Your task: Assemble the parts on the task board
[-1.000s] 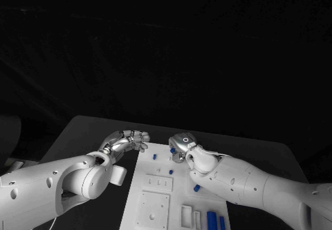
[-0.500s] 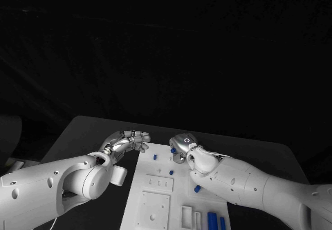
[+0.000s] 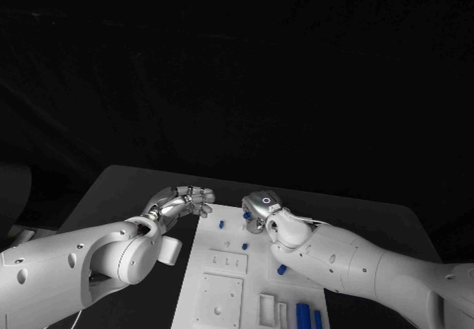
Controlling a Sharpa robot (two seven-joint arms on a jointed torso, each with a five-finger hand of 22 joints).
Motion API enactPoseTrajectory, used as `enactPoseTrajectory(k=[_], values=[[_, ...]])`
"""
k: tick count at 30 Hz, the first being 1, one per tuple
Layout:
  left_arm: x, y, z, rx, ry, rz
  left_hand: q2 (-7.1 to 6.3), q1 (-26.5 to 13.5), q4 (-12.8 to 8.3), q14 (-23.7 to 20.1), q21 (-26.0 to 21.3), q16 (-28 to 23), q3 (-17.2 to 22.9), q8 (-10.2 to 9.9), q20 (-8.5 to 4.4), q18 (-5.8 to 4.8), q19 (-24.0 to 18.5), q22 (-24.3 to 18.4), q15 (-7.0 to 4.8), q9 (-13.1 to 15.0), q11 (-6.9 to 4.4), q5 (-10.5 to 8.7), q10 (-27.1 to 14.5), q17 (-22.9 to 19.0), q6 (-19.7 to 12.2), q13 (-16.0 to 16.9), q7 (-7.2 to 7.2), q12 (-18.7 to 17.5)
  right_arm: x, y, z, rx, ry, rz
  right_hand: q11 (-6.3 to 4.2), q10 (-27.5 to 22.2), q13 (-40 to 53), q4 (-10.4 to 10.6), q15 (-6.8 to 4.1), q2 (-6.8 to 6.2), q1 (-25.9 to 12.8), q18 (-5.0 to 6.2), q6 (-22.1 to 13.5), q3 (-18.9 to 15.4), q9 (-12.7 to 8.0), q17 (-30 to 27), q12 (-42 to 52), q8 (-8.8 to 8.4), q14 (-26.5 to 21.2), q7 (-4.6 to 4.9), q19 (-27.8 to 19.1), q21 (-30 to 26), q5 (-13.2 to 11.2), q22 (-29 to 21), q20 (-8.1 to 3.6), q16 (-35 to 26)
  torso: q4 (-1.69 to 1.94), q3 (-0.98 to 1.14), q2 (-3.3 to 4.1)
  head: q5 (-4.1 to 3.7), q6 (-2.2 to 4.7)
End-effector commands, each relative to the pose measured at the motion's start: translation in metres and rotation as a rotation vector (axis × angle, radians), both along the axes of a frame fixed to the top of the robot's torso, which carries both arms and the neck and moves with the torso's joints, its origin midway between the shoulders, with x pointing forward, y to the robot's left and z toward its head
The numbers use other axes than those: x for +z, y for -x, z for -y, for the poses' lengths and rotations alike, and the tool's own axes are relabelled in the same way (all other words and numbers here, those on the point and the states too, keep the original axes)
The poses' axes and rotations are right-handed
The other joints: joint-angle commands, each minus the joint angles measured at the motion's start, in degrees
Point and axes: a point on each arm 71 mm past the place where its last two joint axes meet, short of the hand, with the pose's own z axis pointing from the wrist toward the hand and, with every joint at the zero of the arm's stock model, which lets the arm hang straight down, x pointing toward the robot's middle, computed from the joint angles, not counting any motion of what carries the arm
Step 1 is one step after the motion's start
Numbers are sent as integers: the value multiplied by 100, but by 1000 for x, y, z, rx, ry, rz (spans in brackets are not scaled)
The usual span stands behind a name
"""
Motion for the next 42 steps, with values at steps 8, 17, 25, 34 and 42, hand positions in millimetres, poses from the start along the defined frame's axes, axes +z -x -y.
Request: enactPoseTrajectory(k=[8, 17, 25, 34, 42], values=[[2, 0, 1, -6, 0, 12, -60, 6, 1, 22, -36, -35, -21, -26, -2, 64, -31, -10, 38, -8, 31, 29, 17, 12, 25, -7, 18, -28, 0, 1, -2, 9, 0, -7, 11, -48, -5, 66, 46, -13, 10, 614, -41, -4, -5, -18, -17, -23, -11, 3, 15, -36, -33, 6, 30, -20, -3, -1, 2, 5, 4], [2, 0, 1, -5, 0, 11, -63, 9, -1, 23, -36, -39, -20, -27, -2, 64, -31, -10, 38, -10, 31, 29, 18, 16, 25, -7, 18, -32, 0, 1, -2, 4, -8, -11, 22, -91, -11, 158, 56, -79, -78, 614, -72, -45, -11, -38, -22, -37, -18, 18, 12, -44, -34, 1, 35, -16, -6, -3, 3, 6, 1], [2, 0, 1, -5, 0, 10, -68, 11, -1, 23, -36, -44, -21, -30, -2, 64, -32, -10, 38, -12, 33, 29, 17, 19, 23, -7, 21, -37, 1, 1, -3, -6, -14, -4, 27, -117, -16, 231, 60, -104, -133, 614, -88, -52, -14, -50, -19, -43, -22, 24, 11, -53, -34, -5, 31, -11, -3, -2, 2, 3, 7], [2, 0, 1, -5, -1, 10, -69, 12, 0, 24, -36, -48, -21, -32, -2, 64, -32, -11, 38, -14, 34, 28, 17, 22, 23, -7, 22, -41, 2, 1, 0, -1, -31, -5, 30, -135, -19, 241, 63, -136, -152, 614, -101, -65, -16, -56, -20, -49, -27, 28, 7, -56, -34, -5, 27, -8, -8, -2, 2, 1, 16], [2, -1, -6, 6, -3, 12, -67, 13, 1, 25, -37, -52, -20, -33, -1, 64, -32, -11, 39, -15, 33, 29, 19, 25, 23, -7, 21, -43, 17, 8, 15, 42, -97, -4, 89, -331, -64, 109, 125, -169, -330, 614, -277, -304, -51, -87, -26, -133, -49, 103, -41, -67, -31, 7, 36, 3, -34, 14, -12, 30, 46]])
